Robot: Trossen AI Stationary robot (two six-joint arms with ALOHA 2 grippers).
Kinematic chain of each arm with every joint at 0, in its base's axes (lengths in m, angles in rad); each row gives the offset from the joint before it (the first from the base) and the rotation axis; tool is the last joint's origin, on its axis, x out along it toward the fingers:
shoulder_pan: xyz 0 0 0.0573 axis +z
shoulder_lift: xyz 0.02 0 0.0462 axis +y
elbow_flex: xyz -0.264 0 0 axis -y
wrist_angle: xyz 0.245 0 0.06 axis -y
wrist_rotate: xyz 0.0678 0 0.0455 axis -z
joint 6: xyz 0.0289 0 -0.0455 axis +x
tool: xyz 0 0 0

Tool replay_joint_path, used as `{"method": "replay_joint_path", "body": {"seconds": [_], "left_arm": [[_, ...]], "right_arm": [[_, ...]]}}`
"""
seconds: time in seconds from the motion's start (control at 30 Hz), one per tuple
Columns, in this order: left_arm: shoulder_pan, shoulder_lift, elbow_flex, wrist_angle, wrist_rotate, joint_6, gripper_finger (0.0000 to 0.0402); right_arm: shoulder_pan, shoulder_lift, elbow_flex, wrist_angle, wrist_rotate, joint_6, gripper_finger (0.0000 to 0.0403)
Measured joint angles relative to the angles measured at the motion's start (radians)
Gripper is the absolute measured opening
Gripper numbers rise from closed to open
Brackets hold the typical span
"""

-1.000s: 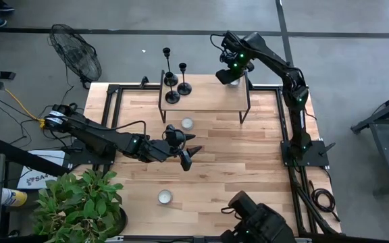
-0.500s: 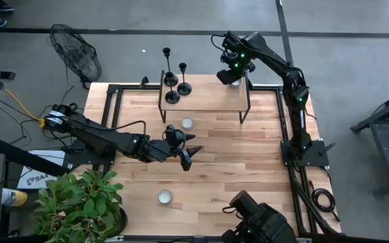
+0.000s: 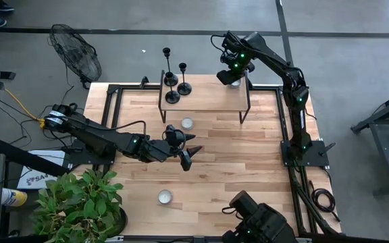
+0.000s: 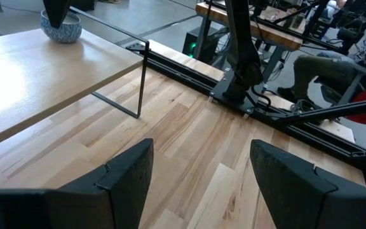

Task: Pick & Place candle stick holders
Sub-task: Put the blue scented candle on the shelf, then put the pink scented candle on the shelf

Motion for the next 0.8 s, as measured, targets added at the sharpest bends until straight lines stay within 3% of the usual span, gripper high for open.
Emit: {"method": "replay_joint_path", "body": {"seconds": [0.6,0.8], "left_arm": [[0.0,0.0,0.0,0.0,0.0,0.001,0.0257],[0.0,-0.004,0.0,-0.009,0.0,0.001,0.0257]], "right_arm": [[0.0,-0.003,0.0,-0.001,0.005,0.004,0.0082],[0.0,-0.055,0.0,0.023,0.051,0.022,0.0101]]}}
